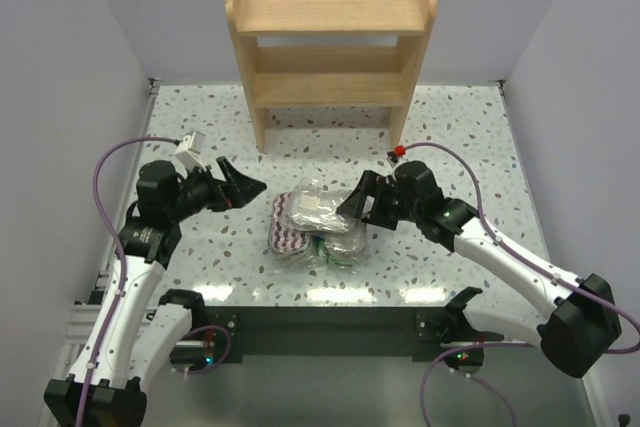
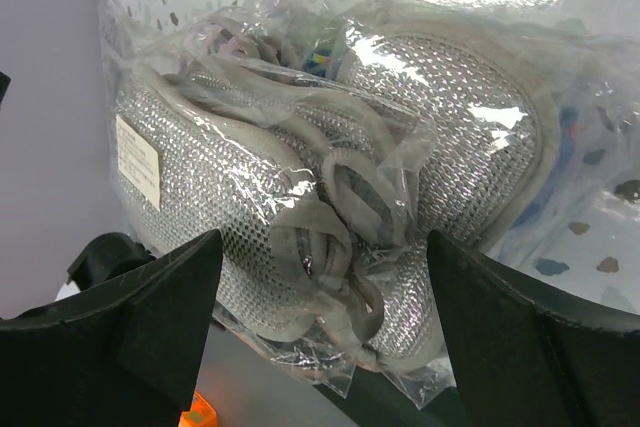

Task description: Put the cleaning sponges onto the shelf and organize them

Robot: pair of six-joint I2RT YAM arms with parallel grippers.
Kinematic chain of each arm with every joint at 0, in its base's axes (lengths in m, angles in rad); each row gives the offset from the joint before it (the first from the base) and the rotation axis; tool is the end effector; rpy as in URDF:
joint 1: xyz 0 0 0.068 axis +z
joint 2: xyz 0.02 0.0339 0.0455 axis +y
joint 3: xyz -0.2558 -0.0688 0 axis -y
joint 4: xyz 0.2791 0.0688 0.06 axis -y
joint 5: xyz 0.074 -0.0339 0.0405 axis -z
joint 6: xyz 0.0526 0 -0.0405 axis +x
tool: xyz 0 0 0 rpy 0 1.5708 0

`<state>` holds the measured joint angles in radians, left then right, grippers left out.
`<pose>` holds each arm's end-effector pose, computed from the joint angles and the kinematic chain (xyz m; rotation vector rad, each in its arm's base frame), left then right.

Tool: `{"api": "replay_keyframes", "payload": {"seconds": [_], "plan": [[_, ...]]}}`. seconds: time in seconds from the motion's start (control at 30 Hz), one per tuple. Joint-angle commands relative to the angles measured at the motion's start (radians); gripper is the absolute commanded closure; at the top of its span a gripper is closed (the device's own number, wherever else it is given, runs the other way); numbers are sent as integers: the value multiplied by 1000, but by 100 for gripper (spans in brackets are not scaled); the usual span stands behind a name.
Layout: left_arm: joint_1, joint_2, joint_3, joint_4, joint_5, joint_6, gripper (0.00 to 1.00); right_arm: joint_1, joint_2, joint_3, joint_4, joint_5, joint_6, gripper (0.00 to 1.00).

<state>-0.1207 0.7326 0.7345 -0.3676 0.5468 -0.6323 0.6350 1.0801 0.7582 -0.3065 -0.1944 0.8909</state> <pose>0.2150 -0.0536 0.3026 -0.1317 2.0155 -1.0188 0.2233 0.1771 0.2339 0.1875 2.3894 1.0115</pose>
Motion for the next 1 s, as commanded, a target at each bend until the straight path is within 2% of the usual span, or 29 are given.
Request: {"api": "replay_keyframes", "payload": {"seconds": [0.0,0.03,0.13,0.17,0.33,0.43,0.6,0.67,0.7,0.73,0.77,0.83,0.87,0.9,0.97], "plan": [[-5,-12,-10,13,16,13,2,5,12,-31,108,-39,39,15],[-7,-13,-10,10,15,14,2,5,7,-42,125,-42,45,18],[-7,-16,-12,6,12,17,2,5,-6,-57,158,-51,56,37],[-5,-16,-12,7,13,14,2,5,-12,-57,158,-53,57,49],[-7,-19,-6,2,12,13,3,3,-57,-53,106,-68,59,88],[-5,-21,2,-2,8,14,3,2,-109,-34,81,-60,62,99],[-5,-18,25,-14,5,19,3,-12,-173,74,0,-19,25,100],[-7,-18,34,-25,1,23,3,-27,-193,128,-107,85,-38,100],[-7,-19,39,-30,-2,25,3,-29,-190,215,-179,152,-68,100],[-5,-19,42,-31,-1,28,3,-28,-180,268,-348,250,-99,100],[-5,-19,43,-37,-2,29,3,-29,-137,317,-424,424,-168,100],[-7,-22,43,-40,-4,29,3,-31,-89,433,-597,597,-208,100],[-5,-22,45,-40,-2,29,3,-31,-59,458,-633,665,-240,100],[-7,-22,45,-42,-1,28,3,-31,-46,492,-666,816,-247,100],[-5,-21,45,-44,-2,29,3,-32,-2,515,-741,955,-271,100]]}}
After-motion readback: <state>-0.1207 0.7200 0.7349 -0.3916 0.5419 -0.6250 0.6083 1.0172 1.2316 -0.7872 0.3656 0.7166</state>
